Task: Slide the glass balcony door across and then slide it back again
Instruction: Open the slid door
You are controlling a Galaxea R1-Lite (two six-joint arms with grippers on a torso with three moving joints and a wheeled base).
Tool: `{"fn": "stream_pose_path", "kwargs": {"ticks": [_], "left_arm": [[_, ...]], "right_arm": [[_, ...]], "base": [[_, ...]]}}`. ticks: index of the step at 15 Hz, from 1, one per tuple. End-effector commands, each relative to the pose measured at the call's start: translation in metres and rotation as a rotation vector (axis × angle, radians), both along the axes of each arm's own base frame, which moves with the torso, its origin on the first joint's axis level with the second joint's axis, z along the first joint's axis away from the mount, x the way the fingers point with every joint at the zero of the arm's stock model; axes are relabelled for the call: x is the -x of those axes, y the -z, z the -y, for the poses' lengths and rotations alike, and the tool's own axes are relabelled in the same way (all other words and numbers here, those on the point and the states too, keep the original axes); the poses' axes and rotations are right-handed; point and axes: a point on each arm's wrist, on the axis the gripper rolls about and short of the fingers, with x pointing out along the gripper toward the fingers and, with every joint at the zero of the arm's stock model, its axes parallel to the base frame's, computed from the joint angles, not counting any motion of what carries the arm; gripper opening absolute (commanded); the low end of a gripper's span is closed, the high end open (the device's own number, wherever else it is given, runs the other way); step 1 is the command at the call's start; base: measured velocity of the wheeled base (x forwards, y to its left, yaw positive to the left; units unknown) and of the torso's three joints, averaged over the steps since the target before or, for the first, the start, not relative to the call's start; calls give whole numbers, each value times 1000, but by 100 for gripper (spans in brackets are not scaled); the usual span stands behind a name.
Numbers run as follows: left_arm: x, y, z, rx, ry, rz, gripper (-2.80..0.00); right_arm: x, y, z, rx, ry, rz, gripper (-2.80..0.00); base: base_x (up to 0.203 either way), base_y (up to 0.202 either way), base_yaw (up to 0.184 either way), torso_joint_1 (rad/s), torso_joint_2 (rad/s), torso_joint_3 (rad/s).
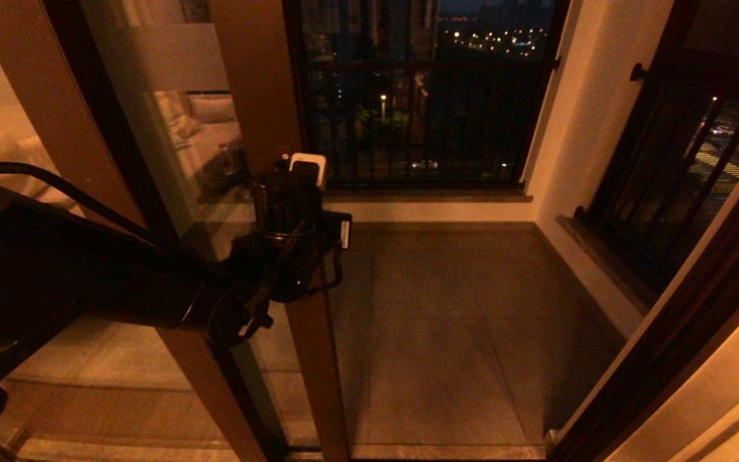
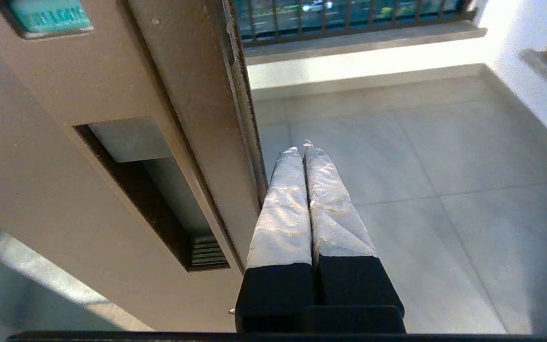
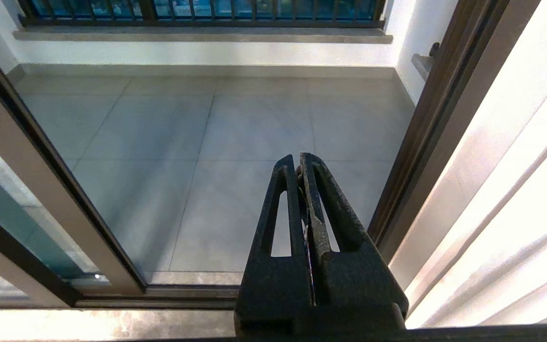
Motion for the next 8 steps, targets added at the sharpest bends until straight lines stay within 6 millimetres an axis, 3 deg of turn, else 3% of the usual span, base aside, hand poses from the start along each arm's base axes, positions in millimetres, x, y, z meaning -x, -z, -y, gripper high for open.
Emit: {"fn": "stream_pose_path", "kwargs": {"ticks": [1,8], "left_arm": [[0,-2,-2,5,-10,9,-280],[-5,-2,-15,2,-42,5,-280]], "right_arm": [[0,1,0,1,-2,-3,-280],[0,1,0,1,-1,-3,-280]], "base": [[0,0,0,0,0,0],[0,0,0,0,0,0]]}}
